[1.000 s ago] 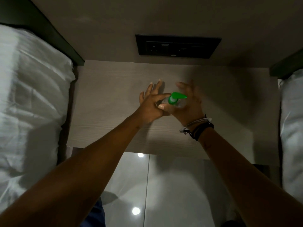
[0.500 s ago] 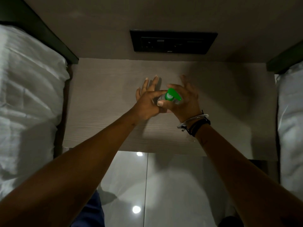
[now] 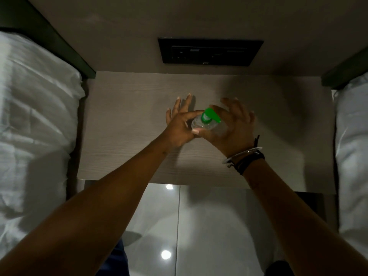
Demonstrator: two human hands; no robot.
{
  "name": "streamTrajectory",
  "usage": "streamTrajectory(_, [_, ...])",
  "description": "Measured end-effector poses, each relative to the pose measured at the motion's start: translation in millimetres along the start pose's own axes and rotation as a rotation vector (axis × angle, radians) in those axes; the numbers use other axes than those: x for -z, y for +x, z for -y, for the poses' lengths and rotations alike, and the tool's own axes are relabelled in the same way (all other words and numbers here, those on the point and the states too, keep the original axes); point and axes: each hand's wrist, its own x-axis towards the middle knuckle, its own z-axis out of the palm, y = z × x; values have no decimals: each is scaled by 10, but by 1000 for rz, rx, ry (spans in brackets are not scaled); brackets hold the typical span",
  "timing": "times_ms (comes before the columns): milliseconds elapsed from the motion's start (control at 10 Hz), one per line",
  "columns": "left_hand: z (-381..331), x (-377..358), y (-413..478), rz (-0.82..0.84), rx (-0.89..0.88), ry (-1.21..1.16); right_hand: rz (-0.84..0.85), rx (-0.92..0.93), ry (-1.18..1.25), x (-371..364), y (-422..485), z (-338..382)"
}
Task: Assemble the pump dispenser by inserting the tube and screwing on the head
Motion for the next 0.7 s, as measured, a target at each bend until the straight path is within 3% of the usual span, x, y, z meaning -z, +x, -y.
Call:
streamTrajectory(300, [-15, 8, 26, 40, 30, -110, -250, 78, -176, 92, -12, 266])
streamTrajectory(500, [111, 9, 94, 76, -34, 35, -160, -25, -276, 129, -6, 355])
streamTrajectory(600, [140, 74, 79, 95, 3, 67, -121, -105, -363, 195, -8, 356])
streamTrajectory(700, [63, 329, -133, 232, 99, 106, -160, -165, -391, 409, -158, 337])
